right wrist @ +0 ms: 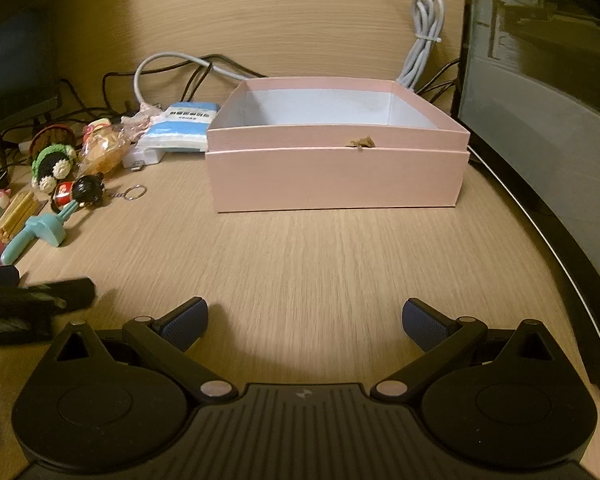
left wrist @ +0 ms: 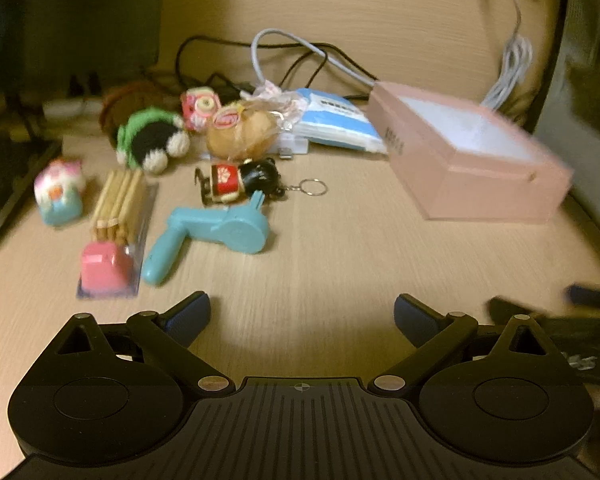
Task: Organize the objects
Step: 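Grasp the knitted doll with red hat using the left tool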
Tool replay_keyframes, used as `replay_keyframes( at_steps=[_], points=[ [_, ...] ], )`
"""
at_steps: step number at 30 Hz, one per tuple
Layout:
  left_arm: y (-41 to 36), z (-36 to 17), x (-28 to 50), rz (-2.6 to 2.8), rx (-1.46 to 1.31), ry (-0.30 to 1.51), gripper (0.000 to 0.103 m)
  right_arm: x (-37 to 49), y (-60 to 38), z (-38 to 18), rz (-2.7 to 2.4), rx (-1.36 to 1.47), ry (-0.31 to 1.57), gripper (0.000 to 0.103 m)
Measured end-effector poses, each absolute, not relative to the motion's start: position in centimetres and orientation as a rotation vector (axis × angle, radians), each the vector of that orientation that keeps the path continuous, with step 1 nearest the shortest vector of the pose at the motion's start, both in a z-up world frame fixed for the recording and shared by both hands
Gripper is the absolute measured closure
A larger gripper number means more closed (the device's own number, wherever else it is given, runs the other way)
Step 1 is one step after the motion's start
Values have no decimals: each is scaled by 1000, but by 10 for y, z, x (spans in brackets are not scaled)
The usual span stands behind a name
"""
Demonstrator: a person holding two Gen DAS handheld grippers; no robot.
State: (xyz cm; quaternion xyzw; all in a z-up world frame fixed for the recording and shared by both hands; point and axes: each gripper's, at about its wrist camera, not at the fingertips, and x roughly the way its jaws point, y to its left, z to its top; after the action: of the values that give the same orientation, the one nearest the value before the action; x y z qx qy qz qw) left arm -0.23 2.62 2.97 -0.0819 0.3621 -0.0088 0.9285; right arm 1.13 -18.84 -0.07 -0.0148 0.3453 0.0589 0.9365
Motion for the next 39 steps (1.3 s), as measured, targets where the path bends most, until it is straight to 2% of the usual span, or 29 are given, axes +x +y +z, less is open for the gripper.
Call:
replay_keyframes(
  at_steps=[2,7,13,18,24,26,27,32,39],
  points=[
    [47,40,-10,-19,-235,763,2,14,-191,2,147,-39,733,0],
    [104,82,-23,75,-185,623,2,8,-189,7,111,-37,801,0],
    [140,96,41,51,-260,684,2,8,-183,9,50,-15,848,0],
    [164,84,120,188,-397,736,2,8,-181,21,66,21,955,0],
    [182,36,189,335,-386,823,2,-38,-173,60,136,-31,840,0],
    [176,34,196,341,-332,789,8,-42,-171,70,193,-78,806,0],
    [173,35,195,335,-303,773,33,-41,-170,73,227,-99,788,0],
    [179,49,167,247,-441,790,35,-18,-142,80,378,-230,724,0],
    [195,120,11,199,-528,627,35,14,-60,80,643,-309,612,0]
  ],
)
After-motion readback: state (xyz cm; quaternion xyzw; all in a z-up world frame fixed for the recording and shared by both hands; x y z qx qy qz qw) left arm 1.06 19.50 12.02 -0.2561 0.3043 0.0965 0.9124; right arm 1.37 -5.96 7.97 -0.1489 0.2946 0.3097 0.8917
